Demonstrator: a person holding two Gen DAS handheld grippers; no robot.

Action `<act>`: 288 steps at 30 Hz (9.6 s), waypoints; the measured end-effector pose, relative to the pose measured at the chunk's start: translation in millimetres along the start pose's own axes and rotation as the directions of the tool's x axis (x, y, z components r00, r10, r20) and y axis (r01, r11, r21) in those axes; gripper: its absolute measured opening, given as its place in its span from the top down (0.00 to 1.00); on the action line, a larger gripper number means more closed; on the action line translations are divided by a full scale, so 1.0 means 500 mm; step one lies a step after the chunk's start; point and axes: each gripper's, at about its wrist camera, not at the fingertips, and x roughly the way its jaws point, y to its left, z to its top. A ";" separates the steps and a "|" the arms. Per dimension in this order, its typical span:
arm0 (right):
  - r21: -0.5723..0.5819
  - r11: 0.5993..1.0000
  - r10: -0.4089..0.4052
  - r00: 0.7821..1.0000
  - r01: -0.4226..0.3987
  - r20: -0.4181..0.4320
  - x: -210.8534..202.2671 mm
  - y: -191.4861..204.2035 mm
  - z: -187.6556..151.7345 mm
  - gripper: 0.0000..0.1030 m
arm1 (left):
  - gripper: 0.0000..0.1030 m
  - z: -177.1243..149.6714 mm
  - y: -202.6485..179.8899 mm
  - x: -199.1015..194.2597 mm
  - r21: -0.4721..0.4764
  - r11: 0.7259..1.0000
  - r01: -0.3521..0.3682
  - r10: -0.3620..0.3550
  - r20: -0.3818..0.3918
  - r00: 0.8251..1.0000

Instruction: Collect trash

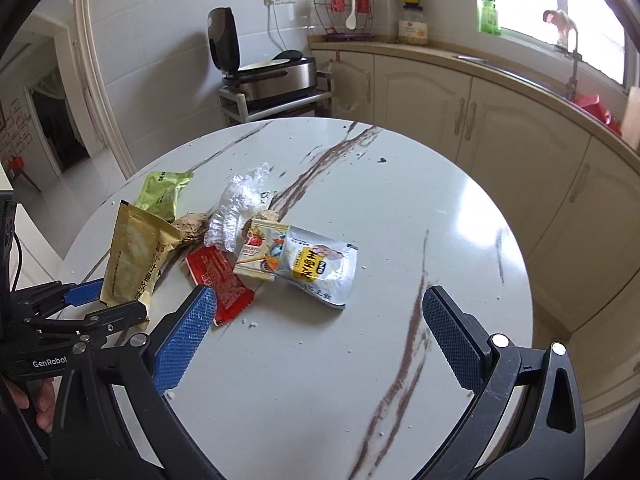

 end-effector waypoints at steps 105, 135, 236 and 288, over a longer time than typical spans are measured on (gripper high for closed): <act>0.396 0.915 -0.163 0.965 0.071 0.204 -0.403 -0.340 -0.342 0.26 | 0.07 -0.148 -0.536 -0.133 0.453 0.880 0.145 -0.224 0.124 0.967; 0.082 0.996 0.044 0.999 -0.043 -0.008 -0.032 -0.050 -0.039 0.16 | 0.04 0.036 -0.095 0.014 -0.048 0.986 -0.157 0.156 -0.010 0.988; 0.219 0.937 0.257 0.961 -0.273 0.097 -0.172 -0.182 -0.207 0.61 | 0.37 -0.164 -0.416 -0.025 0.368 0.929 0.035 -0.026 -0.032 0.999; 0.628 0.765 -0.168 0.986 0.143 -0.021 -0.210 -0.627 -0.513 0.39 | 0.70 -0.168 -0.878 0.262 0.592 0.731 0.338 -0.172 -0.320 0.932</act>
